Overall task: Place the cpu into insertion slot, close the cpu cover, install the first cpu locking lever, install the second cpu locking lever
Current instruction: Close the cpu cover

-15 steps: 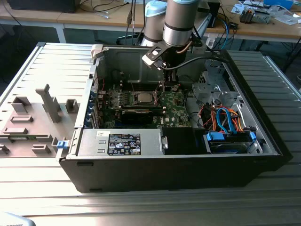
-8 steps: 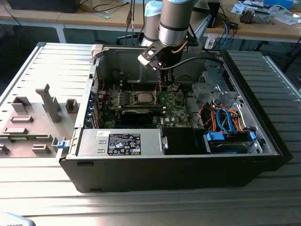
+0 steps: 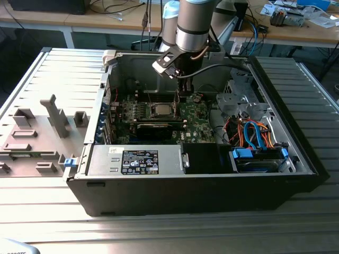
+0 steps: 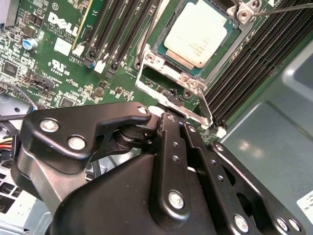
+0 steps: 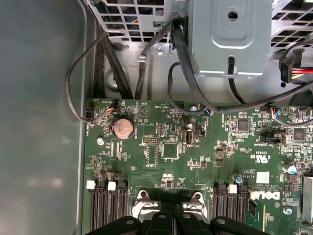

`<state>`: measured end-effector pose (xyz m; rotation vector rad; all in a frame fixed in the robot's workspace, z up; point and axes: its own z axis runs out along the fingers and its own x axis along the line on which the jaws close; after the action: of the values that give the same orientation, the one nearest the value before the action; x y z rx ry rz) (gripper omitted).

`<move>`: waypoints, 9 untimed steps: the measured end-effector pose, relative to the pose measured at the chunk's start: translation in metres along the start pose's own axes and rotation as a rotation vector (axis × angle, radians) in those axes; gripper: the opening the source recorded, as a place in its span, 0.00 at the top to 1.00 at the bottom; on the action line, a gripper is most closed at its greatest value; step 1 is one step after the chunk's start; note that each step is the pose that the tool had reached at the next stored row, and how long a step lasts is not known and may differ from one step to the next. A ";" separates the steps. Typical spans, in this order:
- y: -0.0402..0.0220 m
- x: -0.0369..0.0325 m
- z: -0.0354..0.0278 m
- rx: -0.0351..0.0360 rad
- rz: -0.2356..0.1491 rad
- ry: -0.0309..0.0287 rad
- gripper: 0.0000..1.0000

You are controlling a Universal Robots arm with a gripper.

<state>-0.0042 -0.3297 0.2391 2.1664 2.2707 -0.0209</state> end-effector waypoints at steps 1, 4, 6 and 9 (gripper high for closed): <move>-0.0008 0.0000 0.0000 0.0001 0.000 0.0000 0.89; -0.0031 0.0002 0.0000 0.0000 0.000 0.0000 0.89; -0.0055 0.0003 0.0000 0.0000 0.000 0.0000 0.89; -0.0084 0.0004 0.0001 0.0000 0.000 0.0000 0.89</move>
<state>-0.0126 -0.3297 0.2391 2.1665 2.2706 -0.0210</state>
